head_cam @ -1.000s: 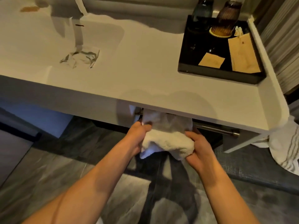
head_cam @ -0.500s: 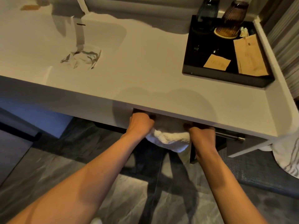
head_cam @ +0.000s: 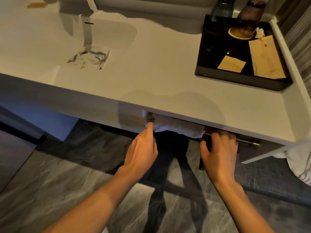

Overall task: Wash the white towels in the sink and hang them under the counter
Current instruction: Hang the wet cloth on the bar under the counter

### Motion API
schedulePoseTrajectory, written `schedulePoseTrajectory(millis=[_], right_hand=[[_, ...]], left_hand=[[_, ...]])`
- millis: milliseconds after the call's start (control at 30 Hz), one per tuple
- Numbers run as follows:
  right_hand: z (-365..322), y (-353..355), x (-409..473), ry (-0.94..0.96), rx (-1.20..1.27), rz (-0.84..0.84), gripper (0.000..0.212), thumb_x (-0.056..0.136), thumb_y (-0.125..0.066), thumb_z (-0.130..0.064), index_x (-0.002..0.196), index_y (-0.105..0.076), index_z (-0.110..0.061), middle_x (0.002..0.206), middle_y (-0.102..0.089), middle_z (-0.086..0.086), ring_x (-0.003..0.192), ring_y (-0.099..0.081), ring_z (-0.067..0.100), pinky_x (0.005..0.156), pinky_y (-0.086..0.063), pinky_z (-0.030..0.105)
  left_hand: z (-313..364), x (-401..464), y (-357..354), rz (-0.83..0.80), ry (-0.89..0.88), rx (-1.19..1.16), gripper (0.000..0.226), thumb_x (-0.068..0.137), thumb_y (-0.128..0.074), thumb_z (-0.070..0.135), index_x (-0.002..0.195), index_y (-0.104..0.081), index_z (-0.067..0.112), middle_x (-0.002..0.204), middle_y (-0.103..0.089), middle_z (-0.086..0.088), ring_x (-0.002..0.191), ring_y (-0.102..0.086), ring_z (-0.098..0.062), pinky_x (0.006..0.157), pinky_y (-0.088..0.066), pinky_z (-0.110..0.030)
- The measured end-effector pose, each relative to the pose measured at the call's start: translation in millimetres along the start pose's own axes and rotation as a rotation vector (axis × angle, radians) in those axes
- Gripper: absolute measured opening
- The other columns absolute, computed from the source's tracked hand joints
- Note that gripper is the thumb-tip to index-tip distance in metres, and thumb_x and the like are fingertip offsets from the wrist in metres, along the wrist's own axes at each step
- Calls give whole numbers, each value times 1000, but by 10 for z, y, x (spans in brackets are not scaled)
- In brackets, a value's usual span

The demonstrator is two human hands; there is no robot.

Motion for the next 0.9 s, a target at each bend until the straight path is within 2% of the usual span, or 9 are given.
schedulePoseTrajectory(millis=[100,233,333,433,567,667,733,833,900], right_hand=[[-79,-37,170,41,-129,-238,25,92,-59,-32,84,-68,-10,85,-72,17,106,-57,43,97,-41,52],[-32,-59,305,29,-65,-290,31,94,-53,-29,121,-66,-20,122,-67,15,119,-50,41,99,-40,47],[48,-118,296,35,-170,-308,31,91,-53,-29,117,-69,-20,127,-65,13,121,-50,36,102,-36,46],[54,-149,292,-36,-210,-370,29,91,-51,-29,104,-75,-18,122,-68,11,128,-45,32,111,-26,47],[-19,-181,260,-52,-245,-371,32,95,-48,-28,112,-74,-21,123,-70,10,137,-39,32,116,-19,50],[-92,-98,263,-2,-170,-258,28,94,-55,-24,116,-71,-21,120,-72,11,124,-56,35,113,-27,53],[-178,63,226,-22,-170,-352,25,94,-51,-24,107,-71,-16,111,-74,12,112,-63,35,113,-28,53],[-360,444,8,-27,-140,-366,36,92,-52,-25,126,-60,-15,124,-67,11,120,-57,34,113,-29,56],[-532,771,-282,-25,-67,-421,57,93,-53,-29,147,-43,-15,151,-48,9,143,-37,34,118,-22,55]], left_hand=[[-41,-98,-89,65,-200,171,58,83,-63,4,139,-49,7,135,-57,-16,124,-56,-33,99,-50,-42],[227,131,-108,-22,-343,275,22,74,-57,0,94,-54,10,97,-61,-12,89,-59,-34,73,-34,-35],[287,248,-53,-171,-255,452,10,89,-53,15,83,-45,19,93,-63,-7,88,-59,-29,71,-27,-34],[241,271,-43,-173,-234,523,4,88,-55,17,91,-56,18,94,-66,-5,91,-61,-27,72,-29,-33],[266,249,-36,-198,-215,514,12,86,-54,16,98,-59,16,101,-66,-6,98,-60,-28,79,-35,-35],[288,265,-4,-279,-214,490,22,85,-57,20,106,-57,13,109,-64,-8,104,-59,-28,90,-39,-37],[305,223,98,-320,-257,508,41,83,-57,19,123,-52,10,123,-60,-10,116,-54,-30,104,-36,-39],[344,-83,416,-439,-288,477,80,86,-53,16,156,-15,1,163,-18,-16,151,-16,-33,125,-10,-41],[386,-396,736,-585,-279,391,86,90,-49,13,157,4,5,167,8,-11,154,6,-26,126,-2,-38]])
Point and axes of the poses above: each hand's wrist, its own x-axis towards the middle knuckle, its own y-axis out of the back of the hand, z = x × y, the point moved 1 cm from there along x, towards the middle knuckle
